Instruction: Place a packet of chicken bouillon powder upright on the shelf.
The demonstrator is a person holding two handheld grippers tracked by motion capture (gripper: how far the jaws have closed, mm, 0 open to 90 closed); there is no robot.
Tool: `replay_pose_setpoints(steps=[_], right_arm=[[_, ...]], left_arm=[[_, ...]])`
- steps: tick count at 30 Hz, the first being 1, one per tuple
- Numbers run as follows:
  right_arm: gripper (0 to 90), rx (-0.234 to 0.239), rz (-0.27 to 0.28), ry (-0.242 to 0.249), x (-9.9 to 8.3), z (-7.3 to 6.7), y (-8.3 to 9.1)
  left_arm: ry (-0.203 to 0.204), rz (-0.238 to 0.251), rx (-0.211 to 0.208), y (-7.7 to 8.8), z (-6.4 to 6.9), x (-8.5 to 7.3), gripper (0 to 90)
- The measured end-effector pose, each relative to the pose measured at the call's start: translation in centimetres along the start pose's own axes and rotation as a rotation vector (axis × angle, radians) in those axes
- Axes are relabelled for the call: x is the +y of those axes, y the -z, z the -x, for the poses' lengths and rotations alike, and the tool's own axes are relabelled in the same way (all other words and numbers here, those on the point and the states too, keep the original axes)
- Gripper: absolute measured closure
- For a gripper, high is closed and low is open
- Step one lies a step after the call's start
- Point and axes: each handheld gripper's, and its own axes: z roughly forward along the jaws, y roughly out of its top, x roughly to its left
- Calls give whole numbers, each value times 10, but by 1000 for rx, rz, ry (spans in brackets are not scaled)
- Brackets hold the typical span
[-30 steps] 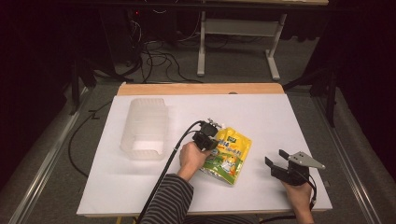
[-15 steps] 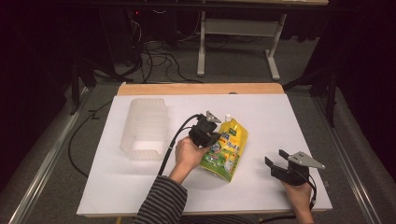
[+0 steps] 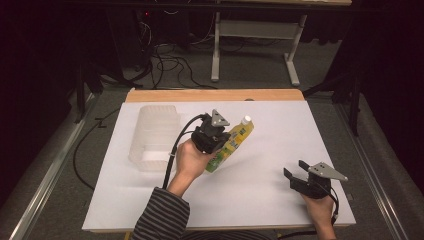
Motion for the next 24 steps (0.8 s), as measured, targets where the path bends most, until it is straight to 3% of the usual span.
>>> replay_pose_setpoints(steps=[11,24], right_arm=[[328,0,2,-3,0,-1,0],[328,-2,3,0,0,-1,0]], left_arm=[[33,45,8,20,-15,-3,900],[83,111,63,54,-38,-11,900]])
